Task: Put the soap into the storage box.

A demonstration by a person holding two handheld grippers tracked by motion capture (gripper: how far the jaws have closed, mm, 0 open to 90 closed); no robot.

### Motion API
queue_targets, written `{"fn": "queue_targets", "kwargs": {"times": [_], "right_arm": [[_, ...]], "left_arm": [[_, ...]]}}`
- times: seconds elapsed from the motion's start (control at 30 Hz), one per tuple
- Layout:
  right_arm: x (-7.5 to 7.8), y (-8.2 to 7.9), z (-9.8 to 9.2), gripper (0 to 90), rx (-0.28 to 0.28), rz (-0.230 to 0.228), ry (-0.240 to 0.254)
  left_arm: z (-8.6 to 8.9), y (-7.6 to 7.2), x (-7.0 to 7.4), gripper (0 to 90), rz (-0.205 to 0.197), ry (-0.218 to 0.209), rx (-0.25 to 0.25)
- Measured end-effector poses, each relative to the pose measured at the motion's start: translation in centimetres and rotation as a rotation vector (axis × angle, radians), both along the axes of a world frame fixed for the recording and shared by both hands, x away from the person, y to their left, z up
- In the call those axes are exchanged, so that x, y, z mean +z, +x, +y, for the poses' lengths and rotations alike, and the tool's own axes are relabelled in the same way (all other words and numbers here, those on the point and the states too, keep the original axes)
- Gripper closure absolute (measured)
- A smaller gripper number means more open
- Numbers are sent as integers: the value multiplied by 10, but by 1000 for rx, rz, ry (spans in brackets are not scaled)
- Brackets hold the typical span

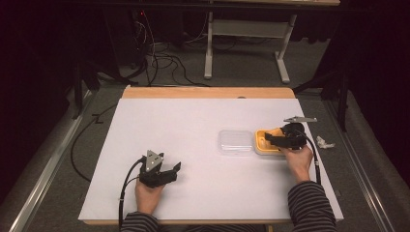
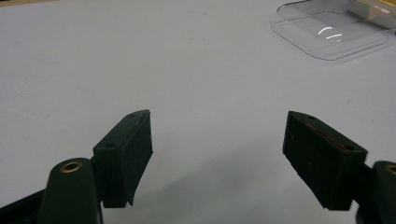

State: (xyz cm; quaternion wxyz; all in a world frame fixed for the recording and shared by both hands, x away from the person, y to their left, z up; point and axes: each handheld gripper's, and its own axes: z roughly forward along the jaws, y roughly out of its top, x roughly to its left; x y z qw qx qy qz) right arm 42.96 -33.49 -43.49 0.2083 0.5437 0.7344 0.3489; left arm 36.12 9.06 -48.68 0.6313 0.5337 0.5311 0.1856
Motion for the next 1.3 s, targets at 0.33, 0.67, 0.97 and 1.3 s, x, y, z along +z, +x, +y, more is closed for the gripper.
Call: {"fn": "queue_targets", "kwargs": {"times": [0.33,0.67,0.97,1.3], "right_arm": [[-6,1,-3,273,-7,8,-10],[-11,2,0,272,6,29,-52],[-14,1,-5,268,33,70,-53],[-18,0,-6,267,27,87,-71]], "left_arm": [[0,0,0,248,-1,-1,0],[0,0,0,248,-2,1,-1],[0,-1,0,247,-8,3,-5],[0,-1,0,245,-9,2,-11]]}}
